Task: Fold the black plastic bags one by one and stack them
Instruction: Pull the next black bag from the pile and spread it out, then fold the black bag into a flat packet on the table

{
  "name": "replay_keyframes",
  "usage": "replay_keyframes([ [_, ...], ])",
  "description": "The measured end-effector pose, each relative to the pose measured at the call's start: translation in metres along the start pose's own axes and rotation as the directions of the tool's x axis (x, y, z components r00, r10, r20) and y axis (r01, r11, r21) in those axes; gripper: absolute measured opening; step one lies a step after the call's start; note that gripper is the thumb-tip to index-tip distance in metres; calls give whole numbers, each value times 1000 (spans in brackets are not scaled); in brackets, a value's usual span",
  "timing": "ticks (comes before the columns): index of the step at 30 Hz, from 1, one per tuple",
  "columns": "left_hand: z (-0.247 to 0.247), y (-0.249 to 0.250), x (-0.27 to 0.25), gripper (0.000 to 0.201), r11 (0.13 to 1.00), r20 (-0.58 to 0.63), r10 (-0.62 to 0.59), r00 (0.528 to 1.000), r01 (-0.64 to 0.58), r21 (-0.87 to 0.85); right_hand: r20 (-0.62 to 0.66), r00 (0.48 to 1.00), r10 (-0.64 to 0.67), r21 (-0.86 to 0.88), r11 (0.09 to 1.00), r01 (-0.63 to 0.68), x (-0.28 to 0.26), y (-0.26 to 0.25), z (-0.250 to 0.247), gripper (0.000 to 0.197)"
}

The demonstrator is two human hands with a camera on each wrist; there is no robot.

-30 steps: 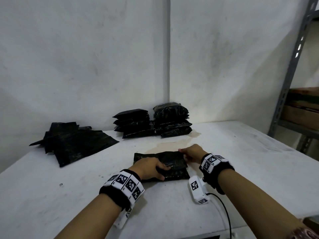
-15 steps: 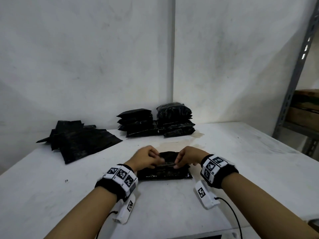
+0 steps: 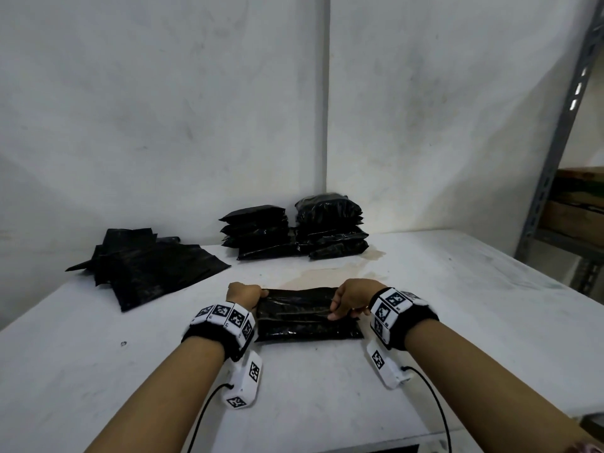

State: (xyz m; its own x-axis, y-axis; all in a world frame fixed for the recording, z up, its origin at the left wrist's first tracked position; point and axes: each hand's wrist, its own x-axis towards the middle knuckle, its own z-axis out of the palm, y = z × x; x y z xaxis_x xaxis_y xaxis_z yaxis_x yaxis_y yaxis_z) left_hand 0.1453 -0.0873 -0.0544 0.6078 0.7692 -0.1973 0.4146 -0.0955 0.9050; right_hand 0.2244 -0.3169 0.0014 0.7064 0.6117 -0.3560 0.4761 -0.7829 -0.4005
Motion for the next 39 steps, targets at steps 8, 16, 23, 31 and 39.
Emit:
replay_keyframes([
  [8, -7, 26, -52, 9, 728, 99, 664, 742, -671, 143, 0, 1000, -1, 59, 998, 1, 3, 5, 1, 14],
  [16, 19, 33, -86, 49, 424, 710, 333, 620, -771, 475, -41, 998, 56, 35, 998, -55, 4, 9, 0, 43],
  [23, 42, 39, -90, 45, 411, 742, 380, 553, -819, 400, -102, 987, 124, -36, 991, -128, 0, 44, -13, 58],
  [31, 102, 59, -102, 50, 382, 763, 420, 491, -858, 342, -126, 976, 179, 133, 978, -162, -13, 103, -37, 61],
  [39, 154, 87, -105, 54, 321, 816, 372, 441, -887, 333, -167, 965, 200, 306, 941, -142, -17, 151, -57, 29],
])
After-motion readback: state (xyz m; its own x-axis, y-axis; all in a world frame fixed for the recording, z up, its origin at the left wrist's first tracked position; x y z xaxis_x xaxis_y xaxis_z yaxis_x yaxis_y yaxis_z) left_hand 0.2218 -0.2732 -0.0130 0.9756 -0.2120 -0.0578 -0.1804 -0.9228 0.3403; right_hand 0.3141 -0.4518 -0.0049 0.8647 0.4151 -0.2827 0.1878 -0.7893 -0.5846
